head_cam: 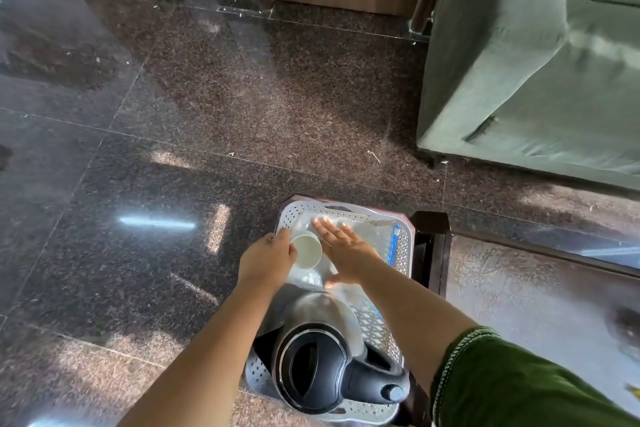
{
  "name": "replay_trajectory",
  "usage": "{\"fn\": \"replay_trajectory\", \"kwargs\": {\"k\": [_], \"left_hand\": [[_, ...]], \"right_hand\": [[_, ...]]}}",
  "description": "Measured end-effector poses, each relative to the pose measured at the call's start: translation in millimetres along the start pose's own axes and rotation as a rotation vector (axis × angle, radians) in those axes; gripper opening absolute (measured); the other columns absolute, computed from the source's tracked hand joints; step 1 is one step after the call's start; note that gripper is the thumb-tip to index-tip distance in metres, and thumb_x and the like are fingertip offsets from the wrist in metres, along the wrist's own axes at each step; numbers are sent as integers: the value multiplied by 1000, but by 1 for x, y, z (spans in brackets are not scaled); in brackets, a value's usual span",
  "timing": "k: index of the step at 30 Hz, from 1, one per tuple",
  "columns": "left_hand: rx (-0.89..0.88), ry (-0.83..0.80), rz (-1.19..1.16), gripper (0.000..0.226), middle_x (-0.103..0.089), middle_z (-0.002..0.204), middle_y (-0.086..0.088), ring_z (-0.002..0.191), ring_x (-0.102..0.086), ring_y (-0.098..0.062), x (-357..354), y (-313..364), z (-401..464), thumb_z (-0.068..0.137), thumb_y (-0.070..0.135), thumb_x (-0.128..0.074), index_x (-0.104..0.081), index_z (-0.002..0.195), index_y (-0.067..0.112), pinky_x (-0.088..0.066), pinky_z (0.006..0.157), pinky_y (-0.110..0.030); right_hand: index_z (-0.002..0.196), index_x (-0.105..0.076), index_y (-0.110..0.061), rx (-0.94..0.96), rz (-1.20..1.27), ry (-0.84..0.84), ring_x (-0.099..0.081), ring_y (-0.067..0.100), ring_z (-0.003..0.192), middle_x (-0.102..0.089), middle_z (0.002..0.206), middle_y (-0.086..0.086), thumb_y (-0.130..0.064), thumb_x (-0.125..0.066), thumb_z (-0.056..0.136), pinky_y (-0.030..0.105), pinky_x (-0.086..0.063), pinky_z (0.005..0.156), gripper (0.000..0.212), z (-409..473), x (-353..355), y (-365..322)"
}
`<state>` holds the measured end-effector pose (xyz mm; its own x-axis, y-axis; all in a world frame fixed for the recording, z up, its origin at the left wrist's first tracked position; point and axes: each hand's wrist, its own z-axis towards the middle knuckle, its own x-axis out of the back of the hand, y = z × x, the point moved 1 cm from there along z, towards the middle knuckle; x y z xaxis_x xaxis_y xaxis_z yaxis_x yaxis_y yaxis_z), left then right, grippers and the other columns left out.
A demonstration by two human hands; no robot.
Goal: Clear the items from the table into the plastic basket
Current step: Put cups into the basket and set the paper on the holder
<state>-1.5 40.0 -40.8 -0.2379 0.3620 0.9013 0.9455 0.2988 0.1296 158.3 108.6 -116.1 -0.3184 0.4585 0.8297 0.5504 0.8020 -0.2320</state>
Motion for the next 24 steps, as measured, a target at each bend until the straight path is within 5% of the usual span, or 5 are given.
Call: {"fn": "replay_trajectory", "kwargs": {"k": [5,10,13,24], "left_hand": [[34,-11,-35,25,-66,91,-10,83,-63,-28,-1,5,-1,100,25,-34,-50,113,10,-38,59,-32],[13,-5,-34,26,-67,90,-13,83,-64,-31,5,13,10,100,21,-34,-51,111,5,-42,60,-33],[22,-9,-21,28,-67,94,-15,88,-66,-33,6,16,26,101,21,-32,-52,111,4,-46,64,-36],[160,-104,-29,27,-65,114,-14,107,-61,-32,-7,21,55,100,19,-38,-58,115,8,-50,84,-41]], "right_hand": [[155,0,-17,-9,147,23,12,17,148,14,161,-1,-47,-75,75,41,2,122,113,-10,4,7],[153,-22,-28,-266,661,236,-33,23,141,-31,156,0,-43,-77,77,40,-32,115,95,-29,22,0],[151,-27,-26,-341,865,326,-50,27,128,-43,148,5,-35,-77,79,45,-44,106,88,-17,27,-19],[147,-29,-20,-457,791,317,-53,31,119,-44,140,10,-21,-71,85,41,-48,97,75,3,29,-21]]}}
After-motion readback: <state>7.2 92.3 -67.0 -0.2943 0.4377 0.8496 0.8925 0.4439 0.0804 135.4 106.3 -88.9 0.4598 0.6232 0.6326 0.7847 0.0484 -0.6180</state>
